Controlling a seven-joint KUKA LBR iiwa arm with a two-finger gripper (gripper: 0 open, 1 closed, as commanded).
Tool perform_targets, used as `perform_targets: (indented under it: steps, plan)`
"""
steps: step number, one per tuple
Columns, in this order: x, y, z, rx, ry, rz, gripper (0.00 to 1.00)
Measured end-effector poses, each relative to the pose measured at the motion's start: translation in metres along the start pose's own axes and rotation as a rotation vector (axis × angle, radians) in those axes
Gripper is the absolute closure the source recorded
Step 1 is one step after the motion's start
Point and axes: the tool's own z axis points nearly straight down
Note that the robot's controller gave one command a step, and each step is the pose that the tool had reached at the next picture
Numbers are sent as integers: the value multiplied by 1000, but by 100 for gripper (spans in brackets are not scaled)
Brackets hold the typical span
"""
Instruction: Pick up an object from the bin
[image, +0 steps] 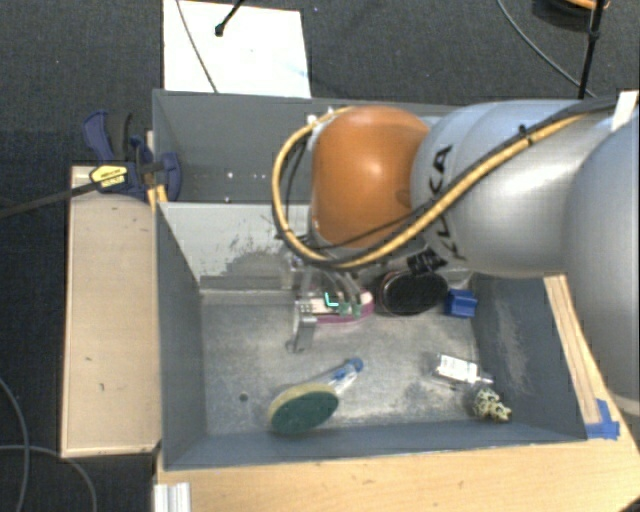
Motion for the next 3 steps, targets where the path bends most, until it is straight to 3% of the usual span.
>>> perform_targets:
  steps: [1, 2, 3]
  plan:
    - [45, 36, 124, 0, 1, -143, 0]
    - [35, -35, 79, 3, -11, -499, 0]
    - [19, -62, -11, 4, -14, -744, 0]
